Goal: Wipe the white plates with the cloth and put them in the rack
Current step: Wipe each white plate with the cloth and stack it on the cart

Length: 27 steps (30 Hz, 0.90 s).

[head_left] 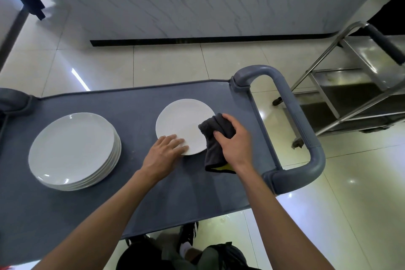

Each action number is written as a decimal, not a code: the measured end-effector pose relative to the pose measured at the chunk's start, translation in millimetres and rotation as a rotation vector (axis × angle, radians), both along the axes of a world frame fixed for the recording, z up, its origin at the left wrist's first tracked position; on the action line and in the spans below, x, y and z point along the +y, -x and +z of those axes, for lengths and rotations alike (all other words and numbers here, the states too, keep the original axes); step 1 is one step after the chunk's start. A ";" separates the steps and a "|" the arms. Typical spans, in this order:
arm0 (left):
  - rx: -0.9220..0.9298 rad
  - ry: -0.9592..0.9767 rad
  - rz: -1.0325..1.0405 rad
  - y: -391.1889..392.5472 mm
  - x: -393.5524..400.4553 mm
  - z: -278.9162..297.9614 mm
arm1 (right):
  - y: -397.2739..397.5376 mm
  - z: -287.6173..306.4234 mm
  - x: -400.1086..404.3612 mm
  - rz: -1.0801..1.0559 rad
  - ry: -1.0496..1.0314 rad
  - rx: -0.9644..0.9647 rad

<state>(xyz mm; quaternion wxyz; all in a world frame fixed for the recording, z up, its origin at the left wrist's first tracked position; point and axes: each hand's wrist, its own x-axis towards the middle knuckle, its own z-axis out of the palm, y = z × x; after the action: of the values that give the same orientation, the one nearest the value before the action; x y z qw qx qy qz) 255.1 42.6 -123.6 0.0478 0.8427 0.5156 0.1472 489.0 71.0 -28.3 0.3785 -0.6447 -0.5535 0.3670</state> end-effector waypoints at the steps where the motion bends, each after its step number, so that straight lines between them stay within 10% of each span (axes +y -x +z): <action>1: 0.000 -0.002 0.000 0.5 0.0 -1.0 | 0.2 -1.3 -0.2 0.002 0.004 -0.001; 27: 0.004 0.111 0.238 15.1 0.2 28.3 | 37.7 -1.3 11.8 0.101 -0.017 -0.014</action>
<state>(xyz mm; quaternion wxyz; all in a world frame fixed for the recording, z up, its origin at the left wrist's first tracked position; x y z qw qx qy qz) 240.0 42.8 -95.4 0.0754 0.7720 0.6193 0.1217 451.3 82.8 -29.6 0.3612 -0.6151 -0.5910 0.3766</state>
